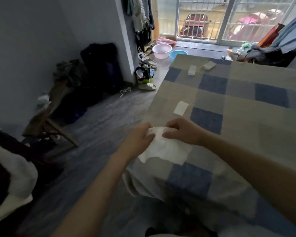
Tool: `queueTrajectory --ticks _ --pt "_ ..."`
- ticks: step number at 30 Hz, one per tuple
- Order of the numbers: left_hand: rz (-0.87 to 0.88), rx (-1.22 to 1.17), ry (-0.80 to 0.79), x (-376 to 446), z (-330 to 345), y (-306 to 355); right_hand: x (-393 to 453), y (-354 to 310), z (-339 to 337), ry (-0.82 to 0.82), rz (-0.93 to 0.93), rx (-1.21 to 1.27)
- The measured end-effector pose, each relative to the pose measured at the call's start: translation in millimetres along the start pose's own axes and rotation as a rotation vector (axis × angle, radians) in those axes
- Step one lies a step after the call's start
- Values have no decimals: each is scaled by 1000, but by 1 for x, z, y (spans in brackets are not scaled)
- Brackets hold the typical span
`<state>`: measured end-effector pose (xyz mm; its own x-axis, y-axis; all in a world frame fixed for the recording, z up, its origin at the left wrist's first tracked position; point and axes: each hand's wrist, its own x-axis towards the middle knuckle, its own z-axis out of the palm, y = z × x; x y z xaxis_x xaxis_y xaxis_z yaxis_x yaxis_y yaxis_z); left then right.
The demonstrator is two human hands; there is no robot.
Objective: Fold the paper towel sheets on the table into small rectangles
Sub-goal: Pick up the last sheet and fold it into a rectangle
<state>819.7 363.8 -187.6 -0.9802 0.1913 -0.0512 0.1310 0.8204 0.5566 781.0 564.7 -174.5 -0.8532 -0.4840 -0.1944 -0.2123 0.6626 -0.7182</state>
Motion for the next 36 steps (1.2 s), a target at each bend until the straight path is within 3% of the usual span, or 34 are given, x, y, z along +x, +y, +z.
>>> queueTrajectory --ticks 6,11,15,20,26,32,36 --pt "-62 -23 117 -43 -49 -76 41 -48 49 -115 -112 -74" --pt "-139 -139 148 -66 -79 -118 68 -78 65 -120 -192 -135" --pt "-202 -104 108 -65 -95 -147 97 -93 71 -127 -242 -180" --pt "-243 -157 187 -55 -118 -174 143 -100 83 -72 -294 -313" --pt "-257 -152 219 0 -152 -211 217 -101 94 -70 -300 -311" --pt "-242 -8 47 104 -184 -237 290 -87 81 -123 -118 -429" --pt "-160 128 -34 173 -195 -238 325 -78 68 -65 8 -425"
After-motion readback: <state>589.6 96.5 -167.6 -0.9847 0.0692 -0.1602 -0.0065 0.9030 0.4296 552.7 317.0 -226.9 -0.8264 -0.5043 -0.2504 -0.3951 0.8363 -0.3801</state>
